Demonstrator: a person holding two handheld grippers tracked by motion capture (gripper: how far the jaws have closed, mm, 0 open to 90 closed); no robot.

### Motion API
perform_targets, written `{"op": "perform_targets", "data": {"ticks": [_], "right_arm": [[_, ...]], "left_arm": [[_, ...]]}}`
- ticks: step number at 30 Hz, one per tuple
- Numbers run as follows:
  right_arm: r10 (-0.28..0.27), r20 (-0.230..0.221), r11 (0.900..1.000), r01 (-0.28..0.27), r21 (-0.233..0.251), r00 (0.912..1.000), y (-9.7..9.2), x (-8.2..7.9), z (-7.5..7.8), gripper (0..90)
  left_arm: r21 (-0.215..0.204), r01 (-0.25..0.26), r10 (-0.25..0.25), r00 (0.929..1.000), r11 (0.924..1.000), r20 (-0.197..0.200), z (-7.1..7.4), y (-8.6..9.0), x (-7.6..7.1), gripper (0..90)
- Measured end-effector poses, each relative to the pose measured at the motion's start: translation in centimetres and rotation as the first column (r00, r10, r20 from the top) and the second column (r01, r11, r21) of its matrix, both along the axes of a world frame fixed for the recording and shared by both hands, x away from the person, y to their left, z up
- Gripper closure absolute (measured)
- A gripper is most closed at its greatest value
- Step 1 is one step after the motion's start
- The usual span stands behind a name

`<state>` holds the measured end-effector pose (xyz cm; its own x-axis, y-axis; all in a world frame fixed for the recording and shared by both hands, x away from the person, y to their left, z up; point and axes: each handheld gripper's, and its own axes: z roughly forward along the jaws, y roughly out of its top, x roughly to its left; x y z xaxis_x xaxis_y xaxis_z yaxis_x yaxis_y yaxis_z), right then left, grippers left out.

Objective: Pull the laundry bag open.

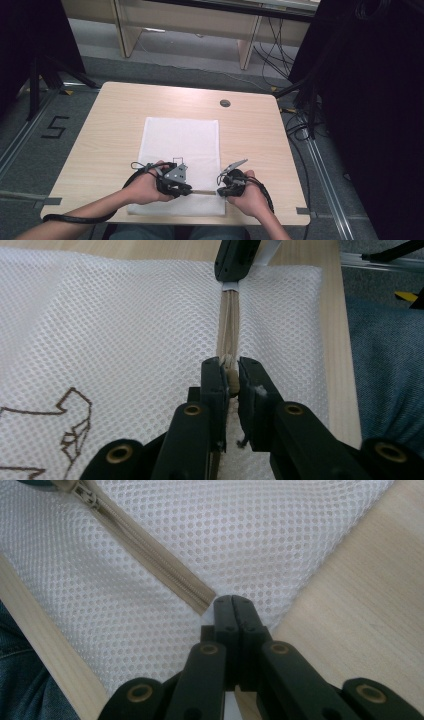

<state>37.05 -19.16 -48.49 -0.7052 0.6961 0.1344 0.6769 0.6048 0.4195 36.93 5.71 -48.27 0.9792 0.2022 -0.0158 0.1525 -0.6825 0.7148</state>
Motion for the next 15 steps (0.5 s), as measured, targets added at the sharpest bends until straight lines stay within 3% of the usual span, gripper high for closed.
{"op": "perform_targets", "data": {"ticks": [8, 15], "right_arm": [[0.000, 0.000, 1.0000, 0.000, 0.001, 1.0000, 0.01, 0.00, -0.01, 90.0], [-0.001, -0.001, 1.0000, 0.001, -0.001, 1.0000, 0.01, 0.01, 0.00, 90.0]], "left_arm": [[0.010, 0.012, -0.012, 0.9998, 0.9999, 0.014, 0.04, 0.20, 0.03, 81.6], [0.009, 0.006, -0.006, 1.0000, 0.9999, 0.002, -0.02, 0.53, -0.11, 81.5]]}}
